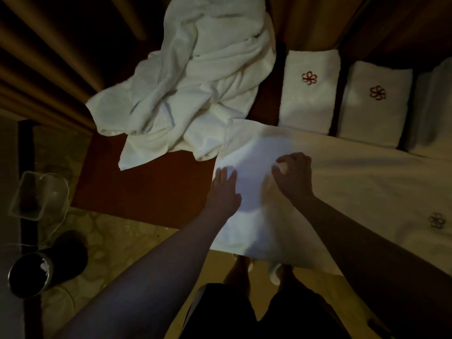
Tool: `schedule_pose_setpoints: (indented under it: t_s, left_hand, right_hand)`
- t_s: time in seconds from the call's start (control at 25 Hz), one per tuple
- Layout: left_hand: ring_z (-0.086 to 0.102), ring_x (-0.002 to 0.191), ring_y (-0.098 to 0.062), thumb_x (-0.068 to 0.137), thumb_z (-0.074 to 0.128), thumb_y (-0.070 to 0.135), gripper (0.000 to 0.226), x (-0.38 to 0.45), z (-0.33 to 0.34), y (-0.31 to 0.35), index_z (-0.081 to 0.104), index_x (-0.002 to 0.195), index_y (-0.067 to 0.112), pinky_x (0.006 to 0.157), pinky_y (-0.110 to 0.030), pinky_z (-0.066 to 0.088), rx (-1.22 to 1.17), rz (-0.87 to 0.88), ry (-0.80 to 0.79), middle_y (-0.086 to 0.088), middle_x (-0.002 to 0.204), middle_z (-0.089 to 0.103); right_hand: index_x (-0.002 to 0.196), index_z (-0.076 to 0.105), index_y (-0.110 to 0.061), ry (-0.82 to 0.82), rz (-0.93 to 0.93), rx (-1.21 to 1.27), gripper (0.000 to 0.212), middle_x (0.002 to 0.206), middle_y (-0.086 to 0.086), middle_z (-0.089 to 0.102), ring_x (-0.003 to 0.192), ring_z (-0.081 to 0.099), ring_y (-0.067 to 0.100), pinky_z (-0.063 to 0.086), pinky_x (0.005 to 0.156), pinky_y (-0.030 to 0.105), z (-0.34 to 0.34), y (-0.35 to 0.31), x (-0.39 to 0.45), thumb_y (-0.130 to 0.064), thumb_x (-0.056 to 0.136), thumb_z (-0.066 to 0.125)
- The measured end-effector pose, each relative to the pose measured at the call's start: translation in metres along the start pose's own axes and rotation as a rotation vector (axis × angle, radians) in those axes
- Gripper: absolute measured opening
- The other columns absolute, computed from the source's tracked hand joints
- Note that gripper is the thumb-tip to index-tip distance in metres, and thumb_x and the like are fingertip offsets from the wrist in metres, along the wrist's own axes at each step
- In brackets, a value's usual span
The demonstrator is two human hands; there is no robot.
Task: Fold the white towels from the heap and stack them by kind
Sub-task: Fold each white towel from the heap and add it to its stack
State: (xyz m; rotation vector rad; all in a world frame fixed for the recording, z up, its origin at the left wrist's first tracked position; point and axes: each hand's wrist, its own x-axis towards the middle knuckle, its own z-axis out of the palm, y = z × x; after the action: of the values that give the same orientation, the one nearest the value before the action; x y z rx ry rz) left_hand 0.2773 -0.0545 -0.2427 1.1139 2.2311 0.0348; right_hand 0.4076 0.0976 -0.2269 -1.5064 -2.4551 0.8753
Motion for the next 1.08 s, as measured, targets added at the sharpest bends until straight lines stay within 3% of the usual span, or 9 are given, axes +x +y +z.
schedule_pose_setpoints:
  t_s: [0.2, 0.4, 0.52, 0.6, 0.64, 0.8, 0.92, 1.08]
  left_hand:
    - [-0.002, 0.149, -0.025, 0.096, 0.049, 0.036, 0.073, 0.009, -0.014, -0.008, 0.01, 0.154, 0.018, 0.117, -0.039, 0.021, 0.088, 0.079, -0.026, -0.009, 0.161, 0.0]
    - [0.0, 0.148, -0.031, 0.097, 0.045, 0.041, 0.07, -0.014, 0.009, 0.021, 0.013, 0.153, 0.014, 0.119, -0.044, 0.006, 0.21, 0.144, -0.022, -0.016, 0.16, 0.002]
    - [0.026, 0.142, -0.038, 0.092, 0.046, 0.038, 0.059, -0.038, 0.033, 0.057, 0.04, 0.143, 0.011, 0.113, -0.05, 0.025, 0.211, 0.306, 0.001, -0.023, 0.151, 0.031]
    - [0.051, 0.12, -0.041, 0.081, 0.047, 0.031, 0.045, -0.051, 0.052, 0.082, 0.063, 0.118, 0.01, 0.097, -0.048, 0.044, 0.166, 0.455, 0.079, -0.022, 0.126, 0.056]
    - [0.056, 0.112, -0.038, 0.08, 0.05, 0.027, 0.038, -0.058, 0.061, 0.096, 0.066, 0.11, 0.011, 0.089, -0.044, 0.047, 0.154, 0.486, 0.097, -0.018, 0.118, 0.059]
    - [0.045, 0.111, -0.028, 0.087, 0.054, 0.03, 0.041, -0.085, 0.093, 0.149, 0.05, 0.125, 0.015, 0.08, -0.038, 0.049, 0.182, 0.332, 0.013, -0.009, 0.124, 0.045]
    - [0.038, 0.124, -0.029, 0.088, 0.055, 0.036, 0.054, -0.092, 0.109, 0.161, 0.039, 0.135, 0.016, 0.091, -0.042, 0.046, 0.137, 0.211, 0.025, -0.01, 0.142, 0.034]
    - [0.02, 0.143, -0.035, 0.089, 0.058, 0.024, 0.069, -0.091, 0.115, 0.158, 0.027, 0.149, 0.008, 0.113, -0.044, 0.031, 0.062, 0.211, 0.018, -0.018, 0.156, 0.021]
  right_hand:
    - [0.093, 0.065, -0.009, 0.068, 0.106, -0.203, 0.021, 0.097, 0.016, 0.055, 0.102, 0.046, 0.033, 0.039, 0.084, 0.036, -0.031, 0.025, -0.005, -0.028, 0.089, 0.057]
    - [0.084, 0.062, -0.006, 0.01, 0.15, -0.097, 0.02, 0.09, 0.016, 0.056, 0.099, 0.051, 0.034, 0.043, 0.079, 0.038, -0.061, 0.087, -0.051, -0.026, 0.089, 0.061]
    - [0.085, 0.059, -0.01, -0.008, 0.228, -0.099, 0.019, 0.091, 0.012, 0.054, 0.101, 0.05, 0.031, 0.044, 0.077, 0.038, -0.078, 0.141, -0.095, -0.028, 0.089, 0.061]
    - [0.094, 0.059, -0.008, -0.051, 0.289, -0.131, 0.019, 0.099, 0.015, 0.055, 0.108, 0.048, 0.034, 0.045, 0.081, 0.041, -0.089, 0.177, -0.118, -0.027, 0.091, 0.059]
    - [0.1, 0.059, -0.007, -0.071, 0.33, -0.151, 0.021, 0.105, 0.016, 0.055, 0.111, 0.047, 0.035, 0.045, 0.083, 0.043, -0.094, 0.194, -0.127, -0.027, 0.092, 0.057]
    - [0.117, 0.054, -0.006, -0.149, 0.357, -0.147, 0.03, 0.119, 0.019, 0.05, 0.116, 0.045, 0.037, 0.042, 0.089, 0.045, -0.114, 0.243, -0.157, -0.026, 0.095, 0.053]
    - [0.128, 0.048, -0.007, -0.199, 0.286, -0.192, 0.04, 0.128, 0.017, 0.046, 0.12, 0.042, 0.036, 0.041, 0.094, 0.046, -0.119, 0.257, -0.17, -0.028, 0.094, 0.054]
    - [0.141, 0.038, -0.007, -0.214, 0.139, -0.328, 0.058, 0.143, 0.017, 0.037, 0.129, 0.036, 0.036, 0.032, 0.103, 0.046, -0.116, 0.266, -0.174, -0.032, 0.092, 0.055]
